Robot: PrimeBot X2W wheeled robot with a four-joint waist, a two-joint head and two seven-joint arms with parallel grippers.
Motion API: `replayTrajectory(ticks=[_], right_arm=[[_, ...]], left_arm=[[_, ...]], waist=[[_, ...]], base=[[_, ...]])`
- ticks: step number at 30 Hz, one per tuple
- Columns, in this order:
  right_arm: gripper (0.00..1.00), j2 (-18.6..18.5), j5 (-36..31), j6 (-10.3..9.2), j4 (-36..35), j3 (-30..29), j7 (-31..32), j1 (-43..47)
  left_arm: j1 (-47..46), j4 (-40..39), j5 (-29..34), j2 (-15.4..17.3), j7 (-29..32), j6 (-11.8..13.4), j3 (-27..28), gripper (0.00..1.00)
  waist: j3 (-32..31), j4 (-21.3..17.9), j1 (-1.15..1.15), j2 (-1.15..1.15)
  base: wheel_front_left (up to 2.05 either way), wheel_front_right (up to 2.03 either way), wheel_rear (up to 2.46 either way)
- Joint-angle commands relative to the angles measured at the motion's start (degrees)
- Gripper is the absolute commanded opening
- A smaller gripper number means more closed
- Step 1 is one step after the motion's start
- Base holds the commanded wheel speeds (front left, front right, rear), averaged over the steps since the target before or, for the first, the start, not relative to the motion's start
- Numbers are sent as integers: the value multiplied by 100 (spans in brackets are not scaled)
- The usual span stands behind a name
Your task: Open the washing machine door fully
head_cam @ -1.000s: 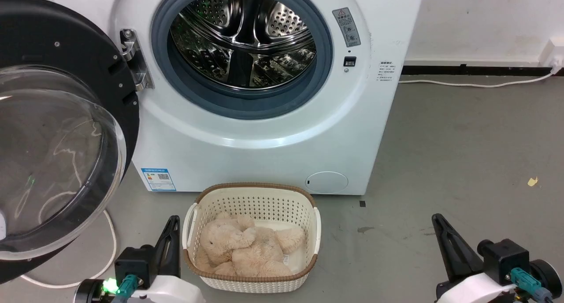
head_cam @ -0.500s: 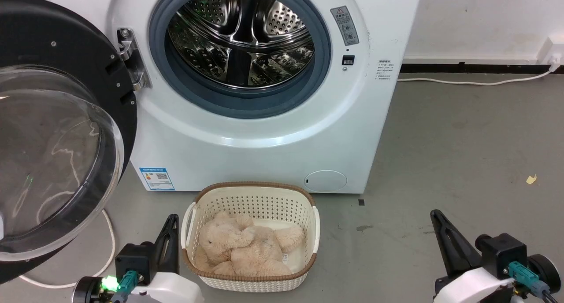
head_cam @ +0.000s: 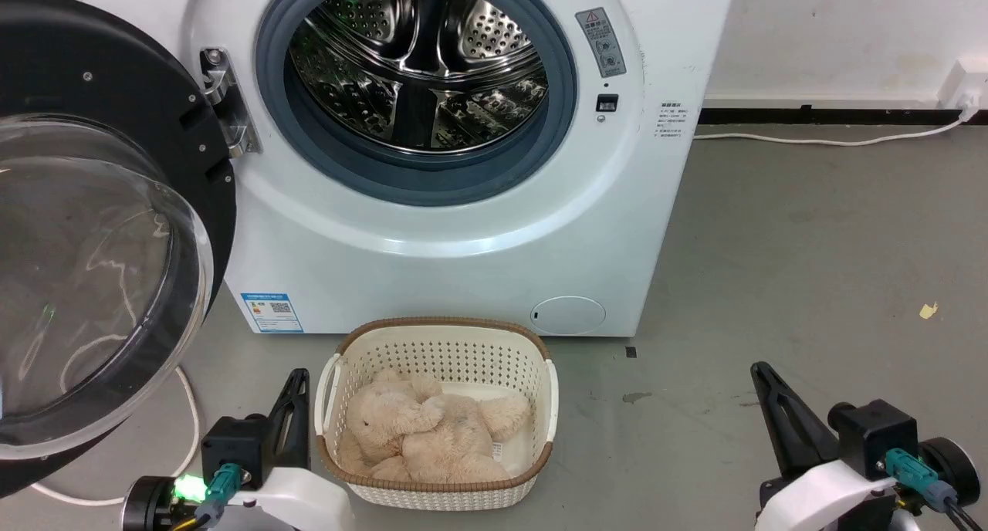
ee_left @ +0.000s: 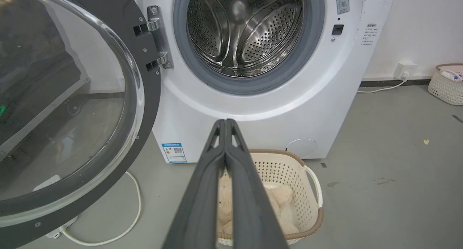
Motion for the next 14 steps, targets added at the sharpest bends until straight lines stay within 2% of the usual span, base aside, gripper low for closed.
replayTrajectory(ticks=[1,14], right_arm=[[0,22,-40,2,13,5,37,-87],[0,23,-44,2,14,7,51,-98]], left_arm=[[-102,-23,75,-40,26,-53,52,0],[-111,-25,105,-57,44,-73,77,0]], waist=[[2,-2,0,0],[5,-5,0,0]], base=[[0,0,0],[0,0,0]])
